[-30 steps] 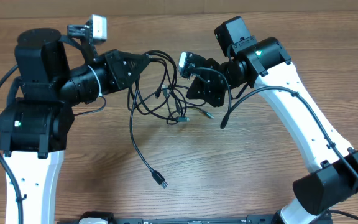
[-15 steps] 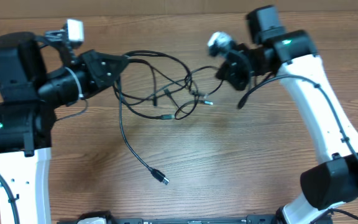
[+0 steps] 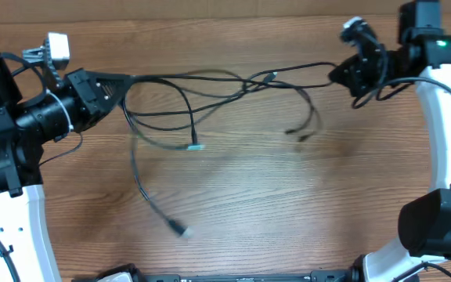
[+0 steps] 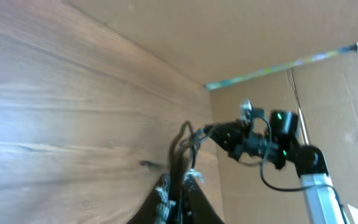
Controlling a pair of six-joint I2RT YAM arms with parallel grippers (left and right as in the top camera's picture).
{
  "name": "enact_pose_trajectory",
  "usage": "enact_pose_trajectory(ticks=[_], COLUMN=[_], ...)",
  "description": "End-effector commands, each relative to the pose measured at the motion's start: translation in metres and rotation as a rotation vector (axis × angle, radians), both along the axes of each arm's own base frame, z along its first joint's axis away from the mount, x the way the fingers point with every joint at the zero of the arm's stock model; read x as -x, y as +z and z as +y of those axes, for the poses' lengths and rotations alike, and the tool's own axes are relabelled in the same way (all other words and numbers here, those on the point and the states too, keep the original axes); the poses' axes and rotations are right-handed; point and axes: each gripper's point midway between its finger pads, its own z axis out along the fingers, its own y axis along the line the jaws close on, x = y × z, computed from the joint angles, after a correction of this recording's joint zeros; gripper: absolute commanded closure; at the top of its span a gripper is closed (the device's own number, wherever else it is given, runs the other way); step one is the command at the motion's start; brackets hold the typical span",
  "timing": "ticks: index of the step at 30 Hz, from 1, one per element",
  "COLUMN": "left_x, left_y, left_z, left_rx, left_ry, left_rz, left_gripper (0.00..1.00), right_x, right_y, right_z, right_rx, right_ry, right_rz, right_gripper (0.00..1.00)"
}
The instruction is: Untangle cables
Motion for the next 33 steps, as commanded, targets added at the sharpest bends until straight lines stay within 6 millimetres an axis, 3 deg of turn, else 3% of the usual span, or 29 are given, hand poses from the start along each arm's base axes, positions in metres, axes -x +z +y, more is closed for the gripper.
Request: enact_pose_trajectory(ticks=[1,7,13,18,22,26,28,33], left_x=[0.0,-0.001,0.001,0.006,0.013,0.018,0.02,0.024], left_y=[0.014,0.014,0.012,0.005,-0.003,-0.007,-0.008,-0.008], left_z=[0.019,0.035,0.035,0.033,0.022,-0.002,-0.016,-0.049], left_rx=[-0.059,-0.069,-0.068,-0.088,-0.117,-0.155,-0.176,-0.249], left_ry=[0.051,0.097,0.098,0.075,0.02,-0.082,-0.141,-0.277], left_rz=[-0.077,-0.08,-0.071,-0.053,-0.044,-0.067,-0.089,-0.176], left_gripper=[0.93,0.92,0.91,0.71,0.67,0.63,0.55,0.46], right_x=[-0.002,0.004,0.004,0.003,0.008,0.017,0.023,0.044], right_y=[-0.006,-0.003,0.018,0.033,0.049,0.071,0.083,0.108], right_z=[-0.062,-0.107,-0.087,-0.048,-0.007,0.037,0.056,0.095], right_rx=[0.065,0.02,-0.174,-0.257,-0.294,-0.319,-0.334,-0.36], right_ry=[-0.179,-0.302,-0.238,-0.126,-0.019,0.084,0.115,0.198], right_rz=[0.022,0.028,-0.018,-0.05,-0.074,-0.1,-0.102,-0.115], right_gripper=[0.96,0.96,0.96,0.96,0.96,0.96,0.96,0.96])
